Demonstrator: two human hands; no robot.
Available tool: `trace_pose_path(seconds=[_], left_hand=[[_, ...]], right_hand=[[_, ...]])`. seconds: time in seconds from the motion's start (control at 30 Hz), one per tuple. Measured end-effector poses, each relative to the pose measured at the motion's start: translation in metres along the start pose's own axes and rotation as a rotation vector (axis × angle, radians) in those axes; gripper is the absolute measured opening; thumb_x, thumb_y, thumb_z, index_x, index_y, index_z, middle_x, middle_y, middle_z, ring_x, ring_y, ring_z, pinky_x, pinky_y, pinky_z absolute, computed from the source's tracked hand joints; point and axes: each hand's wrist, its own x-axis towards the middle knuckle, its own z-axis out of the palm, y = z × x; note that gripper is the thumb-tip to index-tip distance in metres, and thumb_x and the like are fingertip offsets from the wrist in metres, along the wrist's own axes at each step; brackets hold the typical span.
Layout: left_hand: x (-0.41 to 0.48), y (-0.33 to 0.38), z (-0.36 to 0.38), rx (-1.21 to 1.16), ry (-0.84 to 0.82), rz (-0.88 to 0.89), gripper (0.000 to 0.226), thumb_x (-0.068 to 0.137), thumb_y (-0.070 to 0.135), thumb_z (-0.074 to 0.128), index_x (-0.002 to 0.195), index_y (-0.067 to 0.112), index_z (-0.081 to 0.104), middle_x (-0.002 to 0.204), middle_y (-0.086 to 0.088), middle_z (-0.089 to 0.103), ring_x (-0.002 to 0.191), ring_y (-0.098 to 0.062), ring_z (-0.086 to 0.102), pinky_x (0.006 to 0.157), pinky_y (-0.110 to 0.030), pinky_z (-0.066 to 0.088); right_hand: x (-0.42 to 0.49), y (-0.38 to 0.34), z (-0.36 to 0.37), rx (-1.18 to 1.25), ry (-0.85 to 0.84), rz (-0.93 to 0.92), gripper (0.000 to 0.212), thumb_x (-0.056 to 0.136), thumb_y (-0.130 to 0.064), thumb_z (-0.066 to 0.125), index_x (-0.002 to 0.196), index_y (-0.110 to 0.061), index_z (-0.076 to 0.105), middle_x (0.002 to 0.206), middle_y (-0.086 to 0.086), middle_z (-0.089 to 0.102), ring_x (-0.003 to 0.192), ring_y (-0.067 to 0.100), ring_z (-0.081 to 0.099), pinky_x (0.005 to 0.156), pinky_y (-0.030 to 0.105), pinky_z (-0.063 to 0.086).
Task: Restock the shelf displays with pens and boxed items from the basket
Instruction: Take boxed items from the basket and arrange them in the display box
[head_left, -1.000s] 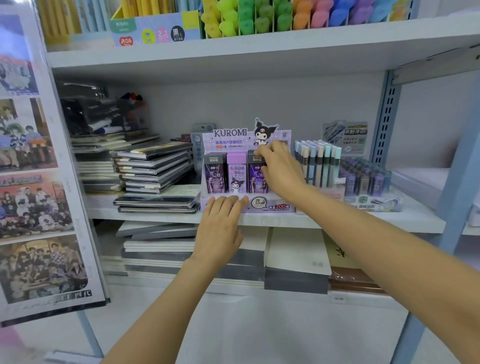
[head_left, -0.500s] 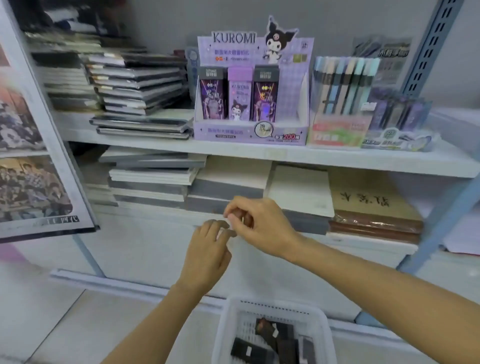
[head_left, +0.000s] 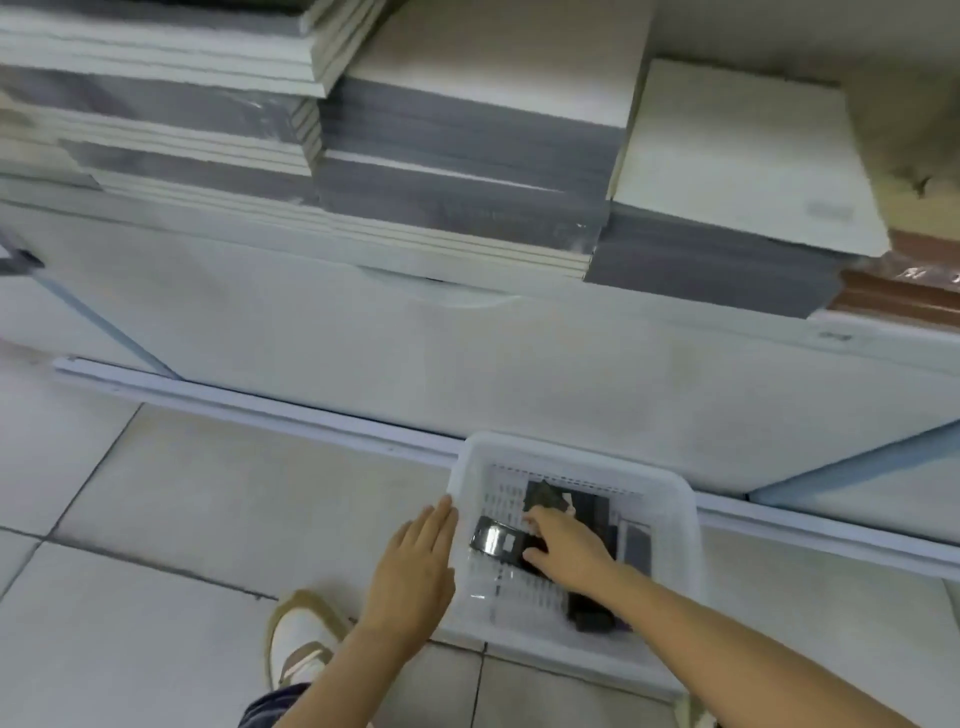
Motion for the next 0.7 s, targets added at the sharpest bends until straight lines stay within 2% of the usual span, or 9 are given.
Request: trace_pose_path(seconds=[0.07, 0.13, 0.27, 0.37, 0.5, 0.6, 0.63, 0.7], left_hand=[[0.001, 0.000, 0.002, -0.021, 0.061, 0.006, 0.071, 0.076, 0.017, 0.078, 0.139, 0.003, 0.049, 0.149, -0.010, 0.043, 0.132, -0.026, 0.050, 0.108, -0.038, 0.042], [0.003, 0.000, 0.006, -0.047, 0.156, 0.031, 0.066, 0.063, 0.010, 0.087, 0.124, 0.001, 0.063, 0.133, -0.013, 0.060, 0.116, -0.028, 0.063, 0.093, -0.041, 0.054], [0.007, 0.001, 0.008, -0.067, 0.243, 0.045, 0.059, 0.061, 0.002, 0.085, 0.116, -0.002, 0.066, 0.127, -0.015, 0.064, 0.109, -0.031, 0.066, 0.088, -0.044, 0.056], [0.008, 0.004, 0.005, -0.098, 0.266, 0.019, 0.054, 0.063, -0.001, 0.084, 0.114, -0.002, 0.067, 0.125, -0.016, 0.064, 0.108, -0.031, 0.066, 0.090, -0.043, 0.055], [0.009, 0.006, -0.002, -0.067, 0.281, 0.048, 0.048, 0.063, -0.001, 0.083, 0.109, -0.002, 0.069, 0.120, -0.016, 0.066, 0.107, -0.033, 0.066, 0.090, -0.045, 0.055], [0.013, 0.008, -0.007, -0.020, 0.308, 0.078, 0.041, 0.065, 0.000, 0.082, 0.104, 0.001, 0.070, 0.111, -0.015, 0.068, 0.103, -0.035, 0.065, 0.087, -0.045, 0.055], [0.015, 0.012, -0.008, -0.095, 0.311, 0.064, 0.039, 0.071, 0.002, 0.079, 0.108, 0.002, 0.067, 0.111, -0.014, 0.066, 0.103, -0.033, 0.063, 0.086, -0.043, 0.054], [0.020, 0.025, -0.012, -0.455, 0.224, -0.037, 0.034, 0.090, 0.016, 0.067, 0.121, 0.011, 0.057, 0.115, -0.005, 0.061, 0.103, -0.021, 0.059, 0.087, -0.033, 0.050]], right_hand=[[0.004, 0.004, 0.017, -0.036, 0.022, 0.031, 0.054, 0.091, -0.032, 0.063, 0.137, -0.014, 0.041, 0.125, 0.007, 0.053, 0.114, 0.023, 0.051, 0.091, 0.037, 0.048], [0.006, 0.005, 0.028, -0.101, 0.060, 0.055, 0.058, 0.087, -0.029, 0.068, 0.135, -0.013, 0.040, 0.124, 0.007, 0.053, 0.114, 0.023, 0.049, 0.089, 0.036, 0.047], [0.008, 0.003, 0.041, -0.125, 0.073, 0.043, 0.045, 0.085, -0.025, 0.071, 0.120, -0.011, 0.047, 0.121, 0.005, 0.048, 0.108, 0.021, 0.048, 0.084, 0.036, 0.048], [0.009, 0.004, 0.043, 0.031, 0.047, 0.077, 0.036, 0.086, -0.022, 0.070, 0.114, -0.013, 0.049, 0.119, 0.004, 0.051, 0.100, 0.018, 0.054, 0.084, 0.034, 0.049], [0.006, 0.010, 0.034, 0.264, -0.074, 0.078, 0.037, 0.085, -0.017, 0.072, 0.117, -0.014, 0.054, 0.116, 0.004, 0.060, 0.103, 0.018, 0.058, 0.092, 0.033, 0.049], [-0.001, 0.015, 0.013, 0.549, -0.088, 0.002, 0.028, 0.083, -0.016, 0.074, 0.108, -0.017, 0.061, 0.103, -0.001, 0.066, 0.094, 0.015, 0.062, 0.085, 0.029, 0.052], [-0.004, 0.015, 0.004, 0.680, -0.096, -0.017, 0.025, 0.084, -0.016, 0.074, 0.106, -0.019, 0.062, 0.101, -0.003, 0.068, 0.094, 0.013, 0.065, 0.082, 0.026, 0.052], [-0.012, 0.016, -0.013, 0.884, -0.107, -0.054, 0.026, 0.084, -0.017, 0.073, 0.107, -0.024, 0.062, 0.103, -0.002, 0.071, 0.097, 0.010, 0.068, 0.082, 0.023, 0.053]])
